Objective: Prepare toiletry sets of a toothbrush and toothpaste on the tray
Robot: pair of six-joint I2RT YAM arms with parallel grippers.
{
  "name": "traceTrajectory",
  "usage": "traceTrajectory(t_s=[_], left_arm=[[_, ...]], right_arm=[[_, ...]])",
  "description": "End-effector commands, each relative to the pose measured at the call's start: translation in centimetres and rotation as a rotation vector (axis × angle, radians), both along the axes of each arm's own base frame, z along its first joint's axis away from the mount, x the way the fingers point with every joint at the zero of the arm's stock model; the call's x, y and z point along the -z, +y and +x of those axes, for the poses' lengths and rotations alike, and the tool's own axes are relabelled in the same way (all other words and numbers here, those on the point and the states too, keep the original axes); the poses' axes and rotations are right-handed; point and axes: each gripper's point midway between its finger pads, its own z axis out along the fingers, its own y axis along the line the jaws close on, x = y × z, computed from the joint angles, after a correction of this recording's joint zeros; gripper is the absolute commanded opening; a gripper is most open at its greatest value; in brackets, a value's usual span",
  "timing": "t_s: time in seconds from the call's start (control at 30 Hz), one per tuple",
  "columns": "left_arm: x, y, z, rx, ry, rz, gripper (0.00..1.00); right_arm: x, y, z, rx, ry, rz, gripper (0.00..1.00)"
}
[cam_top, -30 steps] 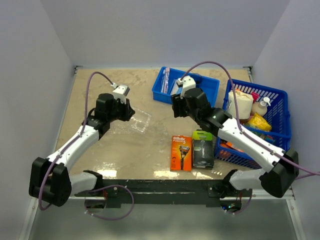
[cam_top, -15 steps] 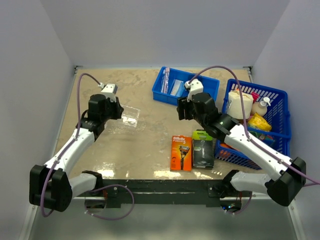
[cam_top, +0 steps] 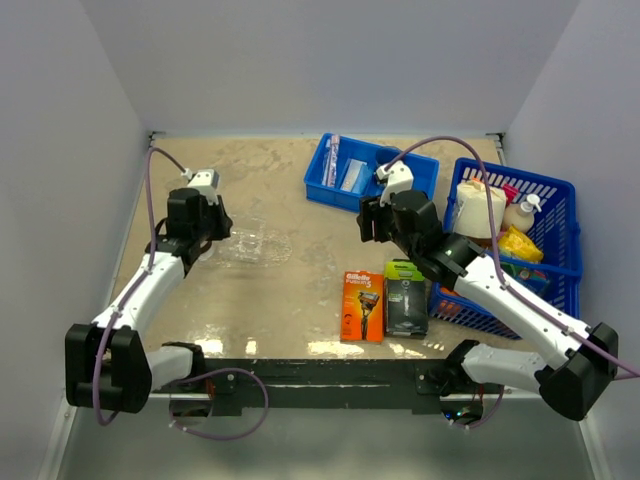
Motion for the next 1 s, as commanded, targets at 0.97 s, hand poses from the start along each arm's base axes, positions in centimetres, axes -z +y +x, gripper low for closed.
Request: traceTrajectory(t_s=[0.97], left_arm=[[1.9,3.0,1.5,-0.068,0.053,0.013,0.0]], right_arm=[[-0.9,0.1,0.8,0.018,-0.039,0.043,0.65]])
